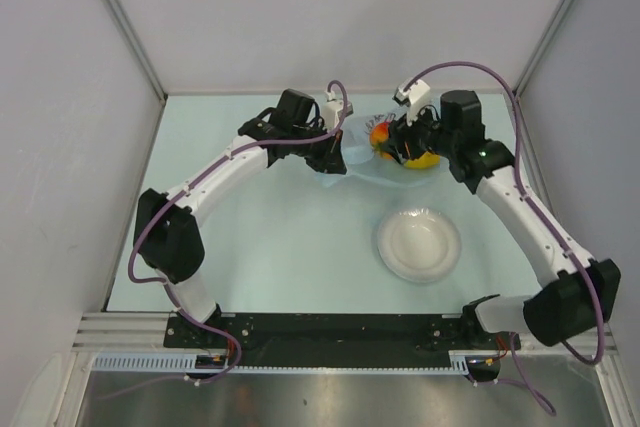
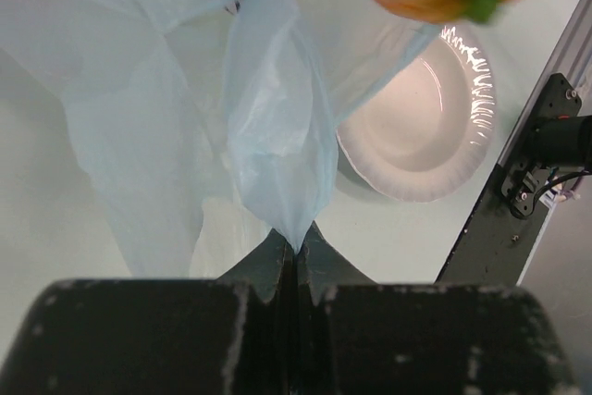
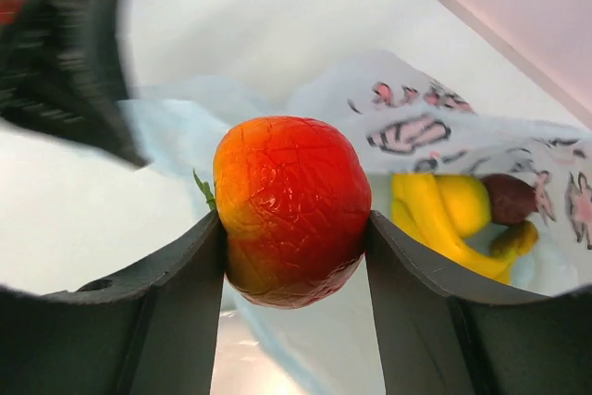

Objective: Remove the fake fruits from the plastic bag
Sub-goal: Take out the fake fruit from the plastic bag, then place the fake fruit on the plate.

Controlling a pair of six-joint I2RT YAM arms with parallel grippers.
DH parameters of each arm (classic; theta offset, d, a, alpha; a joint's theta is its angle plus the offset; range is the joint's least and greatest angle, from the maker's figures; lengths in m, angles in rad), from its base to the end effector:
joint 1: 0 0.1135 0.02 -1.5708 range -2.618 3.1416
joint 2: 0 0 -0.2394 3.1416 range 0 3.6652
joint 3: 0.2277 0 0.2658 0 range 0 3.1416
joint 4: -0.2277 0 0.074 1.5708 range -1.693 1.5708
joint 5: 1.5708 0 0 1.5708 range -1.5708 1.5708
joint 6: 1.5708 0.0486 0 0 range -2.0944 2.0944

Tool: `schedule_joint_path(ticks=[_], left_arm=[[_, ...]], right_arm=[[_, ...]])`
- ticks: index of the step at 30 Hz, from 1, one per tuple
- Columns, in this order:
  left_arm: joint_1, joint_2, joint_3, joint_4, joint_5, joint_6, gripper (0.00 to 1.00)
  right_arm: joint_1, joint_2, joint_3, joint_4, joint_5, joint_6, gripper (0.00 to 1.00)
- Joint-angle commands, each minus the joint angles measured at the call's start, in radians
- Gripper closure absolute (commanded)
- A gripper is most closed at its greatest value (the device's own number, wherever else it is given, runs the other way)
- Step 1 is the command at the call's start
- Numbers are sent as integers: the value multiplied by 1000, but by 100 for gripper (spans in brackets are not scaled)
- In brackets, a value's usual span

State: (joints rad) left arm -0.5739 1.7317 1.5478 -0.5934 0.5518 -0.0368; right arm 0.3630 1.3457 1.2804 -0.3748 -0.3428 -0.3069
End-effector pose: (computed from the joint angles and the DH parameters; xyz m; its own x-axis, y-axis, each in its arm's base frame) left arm 0.3272 -0.2419 0.2805 -0.6171 0.3617 -0.6988 0.7540 0.5259 -0.3936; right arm 0.3095 0.1350 0.3388 -0.1928 -0.3776 -0.9057 -0.7101 0.6907 -0.1368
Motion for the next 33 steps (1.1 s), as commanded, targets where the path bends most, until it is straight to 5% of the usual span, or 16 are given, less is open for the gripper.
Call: schedule_joint_path(ticks=[1,8,15,27,31,33], left_arm=[[-6,0,35,12,0,29,97],[-6,14,41,4,16,23,94],[-6,17,35,-5,7,34,92],[-6,-3,14,-20,-16,80,91],[-7,-3,11,-20,-20,83,91],[-7,2,12,-19,-16,84,91]], right_arm=[[4,-69,19,-232,-192,-14,73],[-21,4,13,-613,-416,-222,72],[-25,169,-26,-898,-443,-451,71],[-170,444,-29,-905,-449,-528,71],[-194,507,-30,-897,-423,-529,61],[-200,527,-32,-892,-423,-518,35]])
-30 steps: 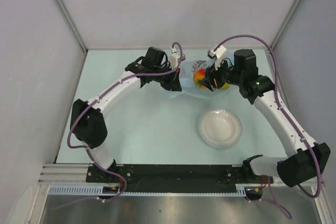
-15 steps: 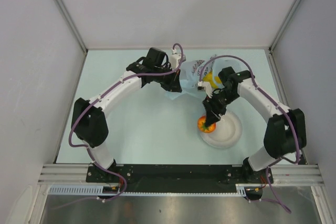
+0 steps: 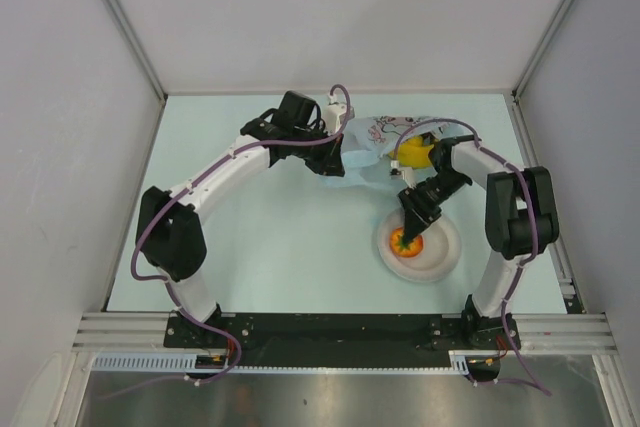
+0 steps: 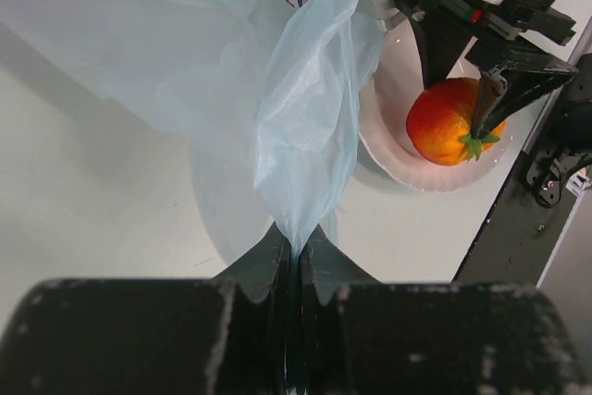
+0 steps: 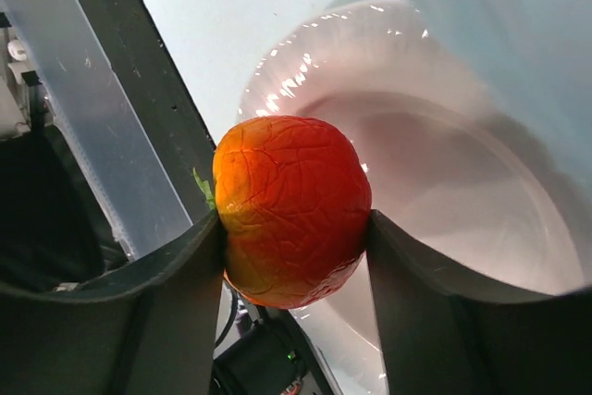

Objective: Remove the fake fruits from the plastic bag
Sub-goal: Place the fake fruit on the plate, then take out the fake fruit from the plastic bag.

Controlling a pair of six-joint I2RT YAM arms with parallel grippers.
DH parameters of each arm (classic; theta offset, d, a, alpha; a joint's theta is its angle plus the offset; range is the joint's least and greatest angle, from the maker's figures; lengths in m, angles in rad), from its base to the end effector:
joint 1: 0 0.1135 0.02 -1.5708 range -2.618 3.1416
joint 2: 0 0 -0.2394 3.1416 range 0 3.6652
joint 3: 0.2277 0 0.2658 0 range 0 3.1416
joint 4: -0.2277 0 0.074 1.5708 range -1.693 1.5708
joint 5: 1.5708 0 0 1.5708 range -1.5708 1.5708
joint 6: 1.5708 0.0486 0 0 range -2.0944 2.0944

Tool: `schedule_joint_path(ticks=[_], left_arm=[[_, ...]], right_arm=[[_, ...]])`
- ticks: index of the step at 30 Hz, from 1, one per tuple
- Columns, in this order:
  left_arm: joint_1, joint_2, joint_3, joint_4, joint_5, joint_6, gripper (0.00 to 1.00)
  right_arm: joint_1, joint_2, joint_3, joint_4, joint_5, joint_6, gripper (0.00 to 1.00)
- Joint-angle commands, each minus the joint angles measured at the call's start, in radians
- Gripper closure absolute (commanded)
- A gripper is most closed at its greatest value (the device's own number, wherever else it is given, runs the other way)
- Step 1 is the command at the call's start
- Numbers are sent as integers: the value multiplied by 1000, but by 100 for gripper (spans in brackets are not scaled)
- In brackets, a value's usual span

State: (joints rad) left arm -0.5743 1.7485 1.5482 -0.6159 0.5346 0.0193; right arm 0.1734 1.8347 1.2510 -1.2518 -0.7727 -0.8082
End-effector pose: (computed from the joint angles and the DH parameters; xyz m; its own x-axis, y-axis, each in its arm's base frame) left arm 0.3286 -0.2421 0.2720 -0.5969 0.4060 -0.6920 0.7721 0.5251 -0.3579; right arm 0.2927 0.0857 0.1470 -0.6975 -0.6478 -0.3064 -0.6485 0.3886 0.6546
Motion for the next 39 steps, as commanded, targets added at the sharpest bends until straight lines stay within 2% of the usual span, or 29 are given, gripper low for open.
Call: schedule_joint_path(ticks=[1,2,7,10,13,17,19,21,24,25,26,28,31,32,33,39], left_arm=[[-7,-14,13,4,1,28,91],[-9,-12,16,2,2,28,91],[-10,-4,35,-1,1,30,91],[-13,-1,47,-4,2,27,90],[-13,0,56,-4,1,25,90],[-15,-1,73,2,-13,27,90],[-15,2,84,2,-18,31,90],[-15,0,93,-2,-24,30,90],[-16,-13,89,2,-28,25,90],[-18,-18,86,2,-33,18,90],[-19,-23,78,2,-39,13,90],[-19,-30,72,4,-36,-2,90],[-19,-49,73,11,-31,-13,92],[-19,-53,78,13,-35,-13,98],[-19,-63,81,16,-42,-36,100],[-19,-72,81,7,-73,-22,100]], right_arm=[[-15,44,-2,-6,1,-8,24],[-21,38,-1,23,-3,19,1],[-20,-67,17,88,-2,93,0],[-11,-188,62,43,-22,129,0],[27,-330,100,17,36,144,0],[86,-492,99,204,148,265,0],[98,-525,85,352,193,379,0],[103,-517,80,426,246,438,0],[104,-457,74,555,318,533,11],[106,-425,73,615,331,567,20],[110,-404,62,646,369,579,25],[136,-353,56,718,421,587,39],[190,-296,56,778,515,552,53],[201,-285,56,795,539,538,54],[213,-270,56,828,553,537,55],[270,-174,62,977,697,570,54]])
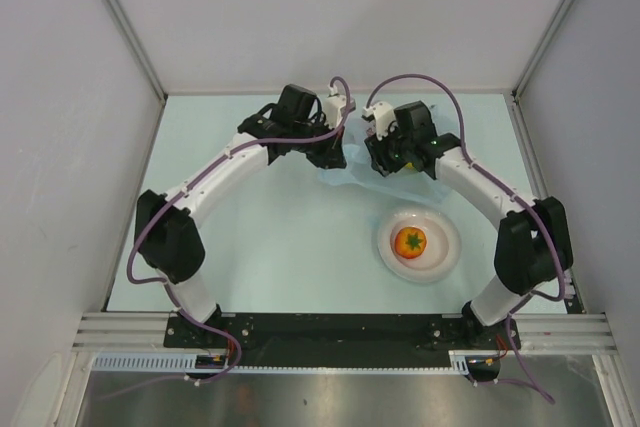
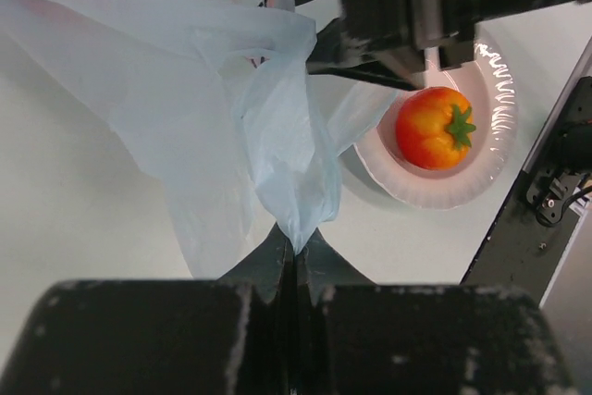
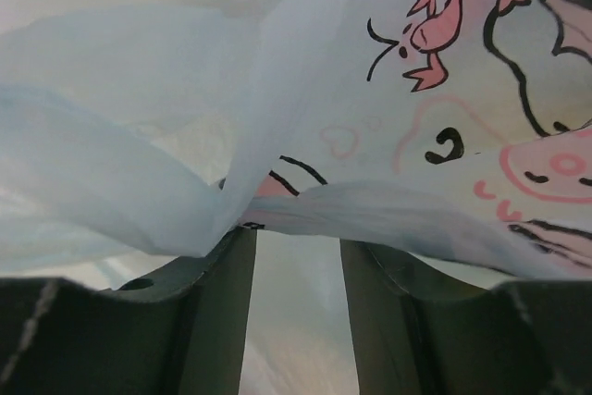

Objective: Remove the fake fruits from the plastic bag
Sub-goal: Take out the fake fruit from the plastic bag.

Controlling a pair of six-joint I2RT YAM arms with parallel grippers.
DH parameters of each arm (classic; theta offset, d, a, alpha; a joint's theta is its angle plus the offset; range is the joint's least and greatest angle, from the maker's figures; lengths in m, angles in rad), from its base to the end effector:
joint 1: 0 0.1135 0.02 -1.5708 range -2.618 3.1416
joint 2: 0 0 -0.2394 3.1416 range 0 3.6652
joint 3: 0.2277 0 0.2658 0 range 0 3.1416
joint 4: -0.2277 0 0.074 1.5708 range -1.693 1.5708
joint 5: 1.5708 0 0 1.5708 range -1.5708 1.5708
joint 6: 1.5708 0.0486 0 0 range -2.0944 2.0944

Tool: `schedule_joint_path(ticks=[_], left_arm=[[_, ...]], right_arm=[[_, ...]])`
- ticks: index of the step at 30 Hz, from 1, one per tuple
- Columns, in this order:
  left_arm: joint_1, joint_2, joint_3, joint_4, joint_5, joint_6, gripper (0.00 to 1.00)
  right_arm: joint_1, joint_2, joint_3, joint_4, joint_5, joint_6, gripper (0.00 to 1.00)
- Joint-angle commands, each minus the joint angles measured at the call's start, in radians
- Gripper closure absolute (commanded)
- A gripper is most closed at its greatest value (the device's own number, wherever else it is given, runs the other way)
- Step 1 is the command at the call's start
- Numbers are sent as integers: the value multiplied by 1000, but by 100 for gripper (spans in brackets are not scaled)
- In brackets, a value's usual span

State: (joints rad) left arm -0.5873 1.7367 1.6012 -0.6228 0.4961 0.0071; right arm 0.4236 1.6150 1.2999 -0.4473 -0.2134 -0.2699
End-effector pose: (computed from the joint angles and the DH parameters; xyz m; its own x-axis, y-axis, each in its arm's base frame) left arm 0.3276 -0.2459 0.2938 -0.5669 0.3849 -0.7283 0.7790 0.5379 -0.3222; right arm 0.3451 0.1669 0.2456 -0.4625 -0.4944 -0.7360 -0.6896 0.7223 -0.0519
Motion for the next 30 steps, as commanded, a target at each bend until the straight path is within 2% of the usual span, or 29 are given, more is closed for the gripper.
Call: schedule_joint_path(ticks=[1,4,6,8,13,24,30], left_arm=[[-6,-59,26,15,-50,17,100],[-6,-48,42,11,-94,33,97],[-6,-43,68,2,-90,39,96],[-6,-39,83,-2,-50,45,93],[-6,-45,45,-8,12,39,92],[-23,-106,-93,6,5,57,99],[-29,-108,-107,5,2,62,100]], right_arm=[[20,65,15,189,153,37,52],[18,149,51,237,250,67,44],[7,215,91,242,272,92,28],[-8,258,165,228,278,112,27],[-28,390,329,190,237,139,14],[1,516,410,203,238,155,7],[9,579,443,242,339,126,4]])
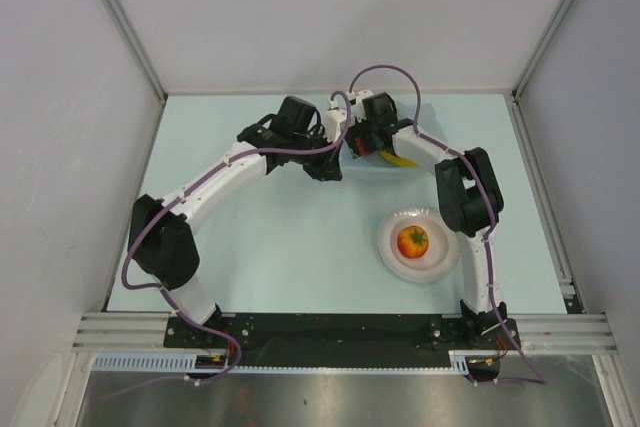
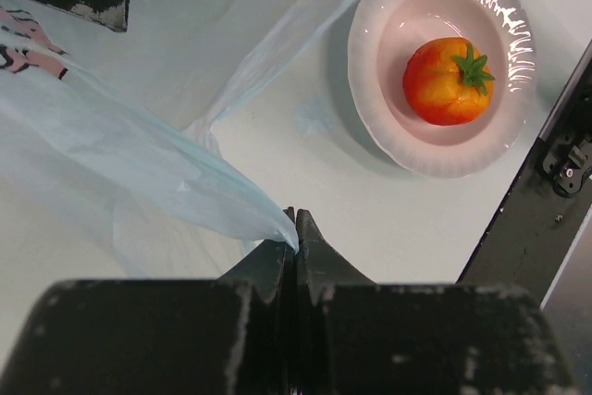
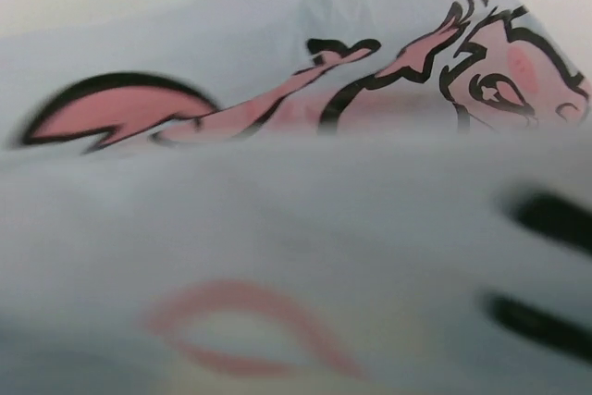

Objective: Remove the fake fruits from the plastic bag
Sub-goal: Take out the fake fruit from the plastic bag.

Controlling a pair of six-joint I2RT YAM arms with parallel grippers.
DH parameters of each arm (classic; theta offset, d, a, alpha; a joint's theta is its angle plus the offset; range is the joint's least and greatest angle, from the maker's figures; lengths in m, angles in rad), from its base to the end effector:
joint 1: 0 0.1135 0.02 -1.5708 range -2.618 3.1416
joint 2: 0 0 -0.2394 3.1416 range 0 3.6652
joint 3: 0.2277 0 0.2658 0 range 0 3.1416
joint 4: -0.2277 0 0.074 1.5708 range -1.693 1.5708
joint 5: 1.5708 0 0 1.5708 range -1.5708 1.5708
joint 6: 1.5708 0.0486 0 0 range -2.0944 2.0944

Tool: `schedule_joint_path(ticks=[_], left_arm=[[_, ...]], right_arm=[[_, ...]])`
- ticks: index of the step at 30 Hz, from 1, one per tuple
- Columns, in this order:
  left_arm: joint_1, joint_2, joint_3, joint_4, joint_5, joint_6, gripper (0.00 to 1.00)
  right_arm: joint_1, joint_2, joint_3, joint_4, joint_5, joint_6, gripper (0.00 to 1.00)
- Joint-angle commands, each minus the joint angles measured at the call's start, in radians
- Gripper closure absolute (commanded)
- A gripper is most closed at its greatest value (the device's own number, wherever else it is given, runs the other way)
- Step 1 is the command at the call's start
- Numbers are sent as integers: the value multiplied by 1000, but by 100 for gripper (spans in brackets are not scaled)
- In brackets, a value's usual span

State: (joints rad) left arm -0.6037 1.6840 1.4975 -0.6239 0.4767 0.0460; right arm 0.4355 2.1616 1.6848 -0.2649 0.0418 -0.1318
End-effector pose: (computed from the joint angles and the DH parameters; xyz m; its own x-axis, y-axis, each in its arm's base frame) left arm 0.3112 -0.2417 0.2774 -0.5607 0.4363 -0.7038 0.7914 0.5324 -0.3004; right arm 0.4554 0.2096 0.1640 -0.5555 -0.4033 -0.7272 -0.4706 0.8734 -0.1249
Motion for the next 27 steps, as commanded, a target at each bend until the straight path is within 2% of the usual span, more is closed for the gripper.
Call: schedule_joint_path(ticks=[1,4,5,6,11,14,18,26,27], left_arm=[[-13,-53,-3,7,19,23,100],[-13,-49,-3,7,11,26,100],[-13,-47,-2,6,10,26,100],[-13,-46,-2,9,8,26,99],[-13,-40,-10,19,-4,22,100],[-11,-32,-13,38,-13,9,100],[-11,-1,1,69,-81,-20,100],[-11,43,79,75,-102,-38,100],[-13,48,81,78,-92,-38,100]], right_arm=[[-1,41,62,59,84,-20,5],[-3,60,62,65,75,-60,12],[-6,58,61,67,61,-72,23],[-10,47,61,66,25,-81,29],[-21,-41,46,30,-67,-92,49],[-27,-137,-2,-14,-129,-107,56],[-52,-287,-95,-86,-245,-112,60],[-106,-577,-258,-387,-424,-219,62],[-115,-603,-267,-405,-484,-227,63]])
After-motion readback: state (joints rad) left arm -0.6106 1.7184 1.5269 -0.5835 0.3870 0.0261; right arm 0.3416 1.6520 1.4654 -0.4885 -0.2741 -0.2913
